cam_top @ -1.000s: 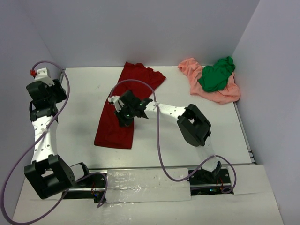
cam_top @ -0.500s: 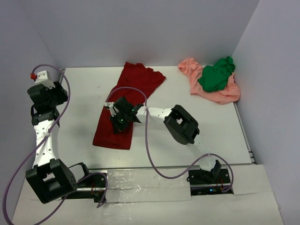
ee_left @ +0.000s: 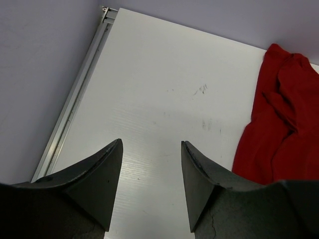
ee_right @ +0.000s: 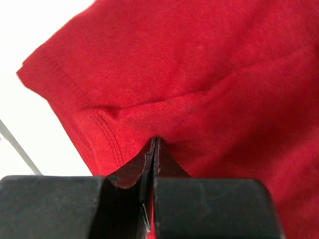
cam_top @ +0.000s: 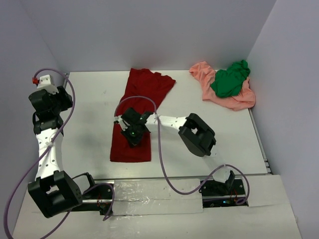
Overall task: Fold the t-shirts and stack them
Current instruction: Fold the tshirt
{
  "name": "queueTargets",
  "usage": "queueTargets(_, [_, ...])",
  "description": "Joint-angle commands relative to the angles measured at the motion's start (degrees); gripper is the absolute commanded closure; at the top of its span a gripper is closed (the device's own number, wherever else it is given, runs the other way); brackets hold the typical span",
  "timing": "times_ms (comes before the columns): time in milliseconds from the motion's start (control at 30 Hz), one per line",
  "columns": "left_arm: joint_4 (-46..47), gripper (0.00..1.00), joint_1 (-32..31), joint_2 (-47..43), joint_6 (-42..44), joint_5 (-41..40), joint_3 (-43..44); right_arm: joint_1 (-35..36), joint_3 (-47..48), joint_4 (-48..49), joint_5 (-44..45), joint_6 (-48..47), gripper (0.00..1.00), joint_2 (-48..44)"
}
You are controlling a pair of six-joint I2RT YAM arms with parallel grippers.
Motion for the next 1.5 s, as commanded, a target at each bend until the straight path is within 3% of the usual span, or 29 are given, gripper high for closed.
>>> queueTargets(0, [1.1, 0.41, 0.23, -1.06, 0.0, 2.28, 2.24, 0.13, -11.11, -16.45, 8.52, -6.18, 1.0, -1.85])
queueTargets(433, [-3.47, 0.41, -0.21, 1.67, -1.76, 7.73, 7.78, 2.94, -25.65, -26.99, 6.25, -12.68, 1.0, -11.17])
queueTargets(667, [-4.18, 0.4, -3.19, 1.58, -0.45, 11.41, 6.99, 4.35, -25.13, -18.31, 6.43, -12.16, 0.99, -15.39])
queueTargets(733, [-4.18, 0.39, -4.16, 1.4, 0.35, 13.71, 6.29, 4.35, -24.69, -14.19, 6.07, -12.69, 0.86, -18.63])
queueTargets(900, [-3.92, 0.36, -7.15, 2.19, 0.97, 16.52, 6.38, 4.35, -20.47, -8.37, 5.36, -12.42, 0.68, -22.25])
queueTargets(1067, [5.56, 0.36, -9.51, 3.07, -3.07, 21.79, 2.43, 1.64, -19.32, 5.76, 10.27, -11.55, 0.67, -25.85])
queueTargets(1200, [15.49, 0.36, -16.02, 6.31, -4.83, 17.32, 1.36, -4.32, -18.8, 15.97, 12.74, -8.66, 0.67, -28.75])
queueTargets(1333, [16.49, 0.41, -23.65, 18.84, -6.51, 16.96, 7.93, -12.16, -16.43, 19.85, 13.27, -5.39, 0.65, -29.55])
queueTargets(1367, [15.87, 0.43, -24.81, 21.42, -6.59, 16.96, 12.22, -13.48, -15.99, 19.68, 14.06, -5.74, 0.63, -29.72])
queueTargets(1400, [15.69, 0.43, -25.69, 24.05, -6.85, 16.88, 14.18, -16.01, -15.63, 19.67, 14.41, -6.18, 0.5, -30.25])
queueTargets(1467, [16.21, 0.43, -27.63, 31.18, -7.38, 16.96, 19.96, -18.49, -14.93, 18.45, 12.58, -7.41, 0.47, -30.95])
